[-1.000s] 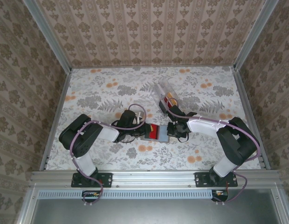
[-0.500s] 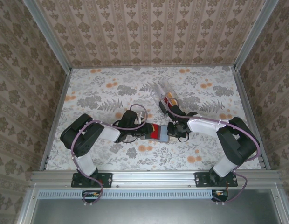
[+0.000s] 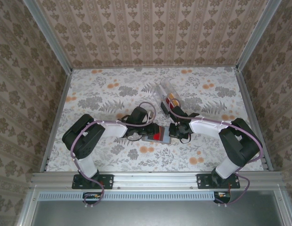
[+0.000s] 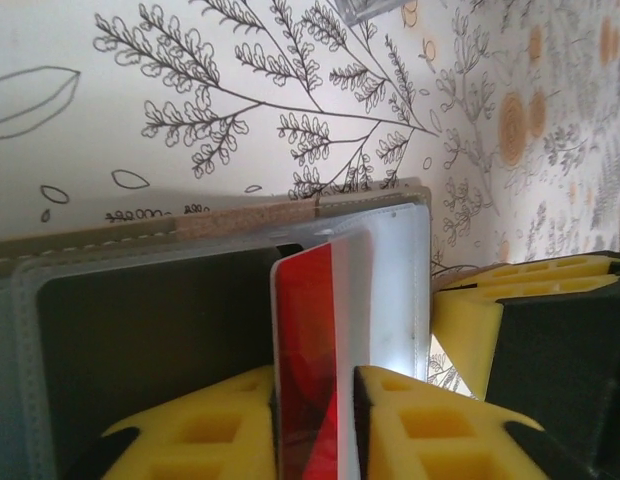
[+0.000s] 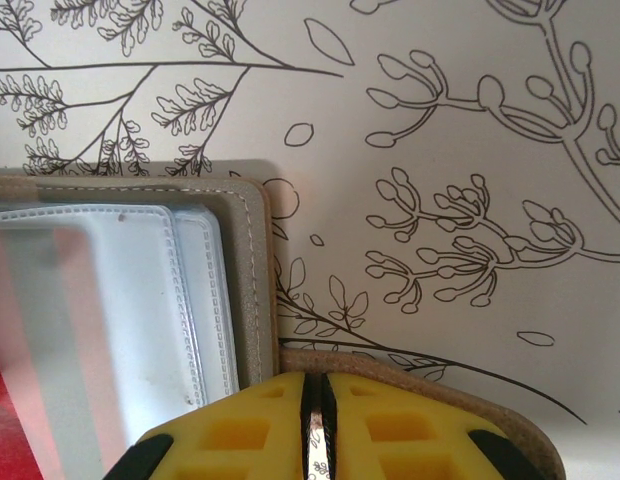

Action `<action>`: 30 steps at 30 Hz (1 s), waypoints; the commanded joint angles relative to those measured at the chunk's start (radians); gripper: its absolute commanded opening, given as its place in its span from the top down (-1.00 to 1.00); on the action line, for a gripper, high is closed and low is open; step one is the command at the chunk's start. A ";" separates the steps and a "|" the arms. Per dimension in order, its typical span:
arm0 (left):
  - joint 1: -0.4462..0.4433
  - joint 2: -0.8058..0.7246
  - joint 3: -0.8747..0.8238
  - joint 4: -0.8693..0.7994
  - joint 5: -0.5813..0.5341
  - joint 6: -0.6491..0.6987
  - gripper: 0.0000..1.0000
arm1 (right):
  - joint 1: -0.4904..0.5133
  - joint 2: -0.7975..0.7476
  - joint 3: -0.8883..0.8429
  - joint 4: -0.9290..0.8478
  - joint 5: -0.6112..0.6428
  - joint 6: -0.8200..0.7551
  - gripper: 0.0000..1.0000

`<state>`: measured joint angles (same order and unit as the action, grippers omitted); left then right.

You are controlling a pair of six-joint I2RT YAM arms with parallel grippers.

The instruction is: Put the credit cards into the card holder

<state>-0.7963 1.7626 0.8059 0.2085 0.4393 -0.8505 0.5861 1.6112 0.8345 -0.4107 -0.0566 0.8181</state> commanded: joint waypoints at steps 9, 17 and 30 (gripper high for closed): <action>-0.056 -0.052 0.129 -0.380 -0.183 0.146 0.34 | 0.007 0.053 -0.022 0.063 -0.044 0.019 0.68; -0.074 -0.046 0.171 -0.465 -0.235 0.164 0.29 | 0.006 0.055 -0.025 0.066 -0.045 0.020 0.68; -0.080 -0.054 0.189 -0.489 -0.243 0.167 0.64 | 0.008 0.056 -0.029 0.072 -0.049 0.023 0.69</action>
<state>-0.8646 1.7199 0.9592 -0.2504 0.1970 -0.6998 0.5873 1.6279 0.8337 -0.3397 -0.0902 0.8219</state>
